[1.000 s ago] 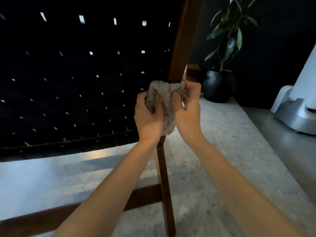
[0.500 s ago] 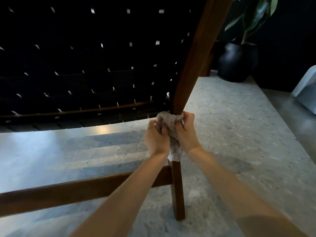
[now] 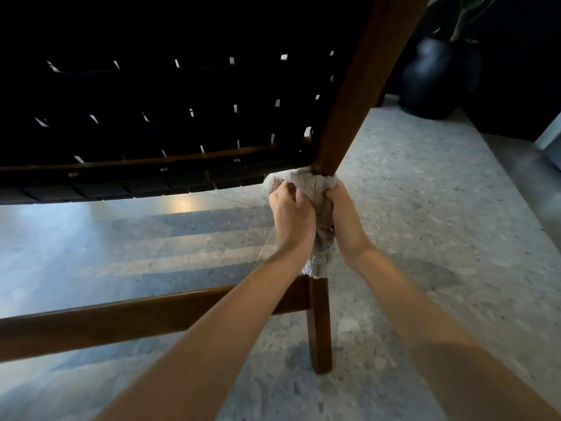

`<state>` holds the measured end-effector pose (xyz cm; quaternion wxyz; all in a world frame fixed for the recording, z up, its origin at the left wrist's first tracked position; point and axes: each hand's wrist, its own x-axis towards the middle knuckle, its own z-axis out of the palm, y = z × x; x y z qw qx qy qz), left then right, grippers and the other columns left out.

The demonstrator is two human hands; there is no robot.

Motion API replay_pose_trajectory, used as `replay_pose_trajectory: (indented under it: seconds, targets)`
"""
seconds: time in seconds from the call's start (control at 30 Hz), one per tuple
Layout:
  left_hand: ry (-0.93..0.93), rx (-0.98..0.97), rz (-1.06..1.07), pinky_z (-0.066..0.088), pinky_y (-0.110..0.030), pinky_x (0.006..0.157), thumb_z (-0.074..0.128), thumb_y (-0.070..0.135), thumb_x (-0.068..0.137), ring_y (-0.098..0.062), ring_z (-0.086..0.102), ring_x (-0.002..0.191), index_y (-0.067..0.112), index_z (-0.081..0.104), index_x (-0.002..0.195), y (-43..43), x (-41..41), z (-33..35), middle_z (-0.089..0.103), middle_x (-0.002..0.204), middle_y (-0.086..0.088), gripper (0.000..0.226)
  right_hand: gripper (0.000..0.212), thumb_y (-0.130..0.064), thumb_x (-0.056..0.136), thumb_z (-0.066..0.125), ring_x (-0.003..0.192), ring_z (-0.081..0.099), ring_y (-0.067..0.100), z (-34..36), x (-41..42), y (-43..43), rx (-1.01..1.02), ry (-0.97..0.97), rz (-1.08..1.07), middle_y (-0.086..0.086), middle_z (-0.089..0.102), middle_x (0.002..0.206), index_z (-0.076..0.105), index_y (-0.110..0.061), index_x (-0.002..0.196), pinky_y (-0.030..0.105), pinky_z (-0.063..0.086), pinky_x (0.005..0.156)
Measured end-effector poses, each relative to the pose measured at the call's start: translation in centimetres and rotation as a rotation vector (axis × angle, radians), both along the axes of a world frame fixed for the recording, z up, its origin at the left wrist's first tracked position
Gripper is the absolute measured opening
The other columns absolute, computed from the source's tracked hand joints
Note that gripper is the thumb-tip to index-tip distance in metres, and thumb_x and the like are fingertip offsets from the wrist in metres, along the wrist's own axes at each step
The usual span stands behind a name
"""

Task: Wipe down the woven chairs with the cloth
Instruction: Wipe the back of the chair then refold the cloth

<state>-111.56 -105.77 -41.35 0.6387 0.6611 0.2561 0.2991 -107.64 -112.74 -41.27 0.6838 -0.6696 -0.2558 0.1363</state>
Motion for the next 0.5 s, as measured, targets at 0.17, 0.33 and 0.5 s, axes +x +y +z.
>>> replay_pose_trajectory:
  seconds: [0.17, 0.33, 0.5]
  targets:
    - [-0.131, -0.117, -0.245, 0.047, -0.047, 0.098, 0.029, 0.015, 0.103, -0.017, 0.056, 0.111, 0.023, 0.034, 0.14, 0.3, 0.1, -0.9, 0.057, 0.12, -0.007, 0.039, 0.033, -0.031, 0.092, 0.031, 0.09, 0.063, 0.011, 0.2, 0.0, 1.3, 0.004, 0.04, -0.034, 0.004, 0.063, 0.102, 0.053, -0.018, 0.113, 0.02, 0.05, 0.066]
    - [-0.162, -0.162, -0.294, 0.04, -0.034, 0.107, 0.028, 0.023, 0.103, -0.007, 0.051, 0.121, 0.031, 0.036, 0.137, -0.5, 0.4, -2.1, 0.054, 0.13, 0.004, 0.036, 0.045, -0.037, 0.102, 0.025, 0.121, 0.054, 0.015, -1.6, -0.5, 1.4, -0.03, 0.173, -0.031, 0.005, 0.058, 0.13, 0.044, -0.022, 0.139, 0.037, 0.044, 0.104]
    - [-0.088, -0.116, -0.186, 0.037, -0.018, 0.104, 0.032, 0.015, 0.102, 0.006, 0.047, 0.119, 0.021, 0.036, 0.14, -3.5, -2.0, -5.4, 0.052, 0.127, 0.01, 0.039, 0.034, -0.037, 0.102, 0.033, 0.09, 0.064, -0.001, -6.2, -2.7, -0.7, -0.071, 0.315, -0.077, -0.003, 0.067, 0.099, 0.055, -0.02, 0.121, 0.009, 0.048, 0.072]
